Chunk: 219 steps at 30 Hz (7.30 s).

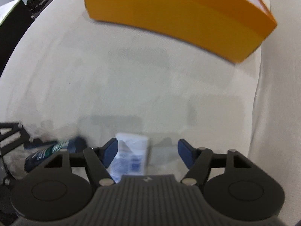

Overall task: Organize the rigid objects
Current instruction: 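Grasp the white bottle with the right tool while the left grasps the navy spray can, then lift the white bottle and navy spray can toward the shoebox, then lower the white bottle and navy spray can into the shoebox, then open both tools to release the bottle and spray can in the shoebox, then withdraw both tools up out of the shoebox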

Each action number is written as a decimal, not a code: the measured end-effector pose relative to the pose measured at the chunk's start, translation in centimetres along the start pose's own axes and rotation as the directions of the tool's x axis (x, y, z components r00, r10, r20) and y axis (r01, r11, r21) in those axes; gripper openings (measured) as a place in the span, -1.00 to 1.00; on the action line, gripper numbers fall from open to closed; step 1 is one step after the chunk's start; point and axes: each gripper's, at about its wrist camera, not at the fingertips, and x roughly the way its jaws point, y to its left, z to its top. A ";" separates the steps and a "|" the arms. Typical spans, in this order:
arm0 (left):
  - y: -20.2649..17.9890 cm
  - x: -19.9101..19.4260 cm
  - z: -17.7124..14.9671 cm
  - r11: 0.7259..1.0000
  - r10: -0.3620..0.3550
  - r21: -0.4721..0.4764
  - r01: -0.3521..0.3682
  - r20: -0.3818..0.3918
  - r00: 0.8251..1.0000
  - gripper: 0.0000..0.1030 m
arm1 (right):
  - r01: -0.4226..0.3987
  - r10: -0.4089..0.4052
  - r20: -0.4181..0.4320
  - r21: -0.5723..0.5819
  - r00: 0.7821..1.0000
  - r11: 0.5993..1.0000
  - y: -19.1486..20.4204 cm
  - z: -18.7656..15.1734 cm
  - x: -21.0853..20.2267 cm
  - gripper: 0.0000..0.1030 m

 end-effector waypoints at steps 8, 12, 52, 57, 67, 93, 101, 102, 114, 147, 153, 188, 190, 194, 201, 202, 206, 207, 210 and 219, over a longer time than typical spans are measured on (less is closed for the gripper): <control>-0.3 0.9 0.4 0.995 0.084 -0.063 -0.081 0.033 0.996 0.17 | 0.030 -0.030 0.002 0.046 1.000 0.998 2.0 -3.0 2.9 0.12; 0.9 0.9 1.0 0.992 0.086 -0.095 -0.082 0.037 0.996 0.09 | 0.036 -0.036 0.021 0.027 0.999 0.999 2.5 -3.4 4.3 0.06; 7.7 0.8 1.7 0.813 0.335 -0.523 -0.257 0.060 0.940 0.70 | 0.058 -0.145 0.398 0.223 0.906 0.973 3.5 -2.2 3.8 0.42; 8.1 0.3 1.3 0.809 0.326 -0.533 -0.248 0.056 0.944 0.37 | 0.047 -0.137 0.385 0.234 0.913 0.971 3.1 -2.3 3.8 0.52; 7.4 -0.1 1.4 0.841 0.333 -0.470 -0.270 0.055 0.941 -0.20 | 0.047 -0.134 0.403 0.219 0.905 0.975 3.6 -2.7 3.7 0.22; 8.6 -6.8 10.1 0.916 0.291 -0.351 -0.196 0.244 0.925 -0.26 | -0.011 -0.121 0.559 0.228 0.820 0.974 -1.1 -3.0 -7.3 -0.11; 10.5 -7.6 14.5 0.927 0.253 -0.345 -0.147 0.284 0.925 -0.26 | -0.028 -0.131 0.627 0.237 0.768 0.971 -3.2 -0.8 -11.5 -0.11; 10.7 -7.5 15.1 0.928 0.249 -0.343 -0.143 0.288 0.925 -0.26 | -0.030 -0.132 0.634 0.239 0.762 0.971 -3.5 -0.4 -12.0 -0.11; 15.0 -4.9 21.7 0.932 0.228 -0.340 -0.127 0.275 0.934 -0.26 | -0.011 -0.162 0.667 0.248 0.727 0.969 -6.4 5.7 -13.7 -0.11; 21.8 6.3 25.0 0.797 0.105 -0.603 -0.045 0.064 0.992 -0.26 | 0.026 -0.177 0.502 0.293 0.846 0.956 -11.3 16.2 -3.6 -0.11; 21.9 7.6 25.0 0.773 0.099 -0.632 -0.051 0.041 0.994 -0.26 | 0.026 -0.172 0.470 0.301 0.866 0.953 -12.1 17.3 -1.9 -0.11; 20.5 2.2 25.5 0.804 0.153 -0.590 -0.072 0.088 0.984 -0.11 | 0.044 -0.190 0.498 0.289 0.846 0.956 -10.8 15.8 -4.8 -0.08; 20.3 1.5 25.5 0.808 0.161 -0.585 -0.075 0.096 0.982 -0.10 | 0.047 -0.189 0.507 0.280 0.841 0.959 -10.2 15.4 -5.5 -0.08; 19.7 -0.7 25.2 0.825 0.188 -0.559 -0.088 0.125 0.974 0.09 | 0.032 -0.183 0.530 0.281 0.828 0.959 -9.4 14.4 -7.4 0.01; 18.8 -3.7 23.8 0.828 0.231 -0.551 -0.107 0.161 0.960 0.57 | 0.044 -0.202 0.558 0.284 0.805 0.958 -7.5 12.1 -10.2 0.16; 18.6 -3.8 23.7 0.827 0.252 -0.547 -0.131 0.153 0.956 0.63 | 0.046 -0.205 0.558 0.286 0.804 0.957 -7.2 11.9 -10.3 0.16; 17.8 -4.5 22.4 0.826 0.321 -0.531 -0.190 0.165 0.933 0.70 | 0.043 -0.218 0.571 0.304 0.791 0.952 -6.2 11.0 -10.6 0.26; 17.7 -4.7 22.1 0.826 0.323 -0.533 -0.184 0.179 0.929 0.70 | 0.028 -0.216 0.580 0.316 0.785 0.948 -6.2 10.8 -10.7 0.29; 17.4 -5.4 21.5 0.809 0.348 -0.559 -0.181 0.206 0.915 0.70 | -0.002 -0.217 0.606 0.340 0.765 0.941 -5.8 10.1 -11.0 0.35; 17.1 -5.6 21.0 0.804 0.373 -0.556 -0.211 0.196 0.907 0.97 | -0.085 -0.232 0.671 0.405 0.704 0.911 -6.7 8.9 -10.5 0.72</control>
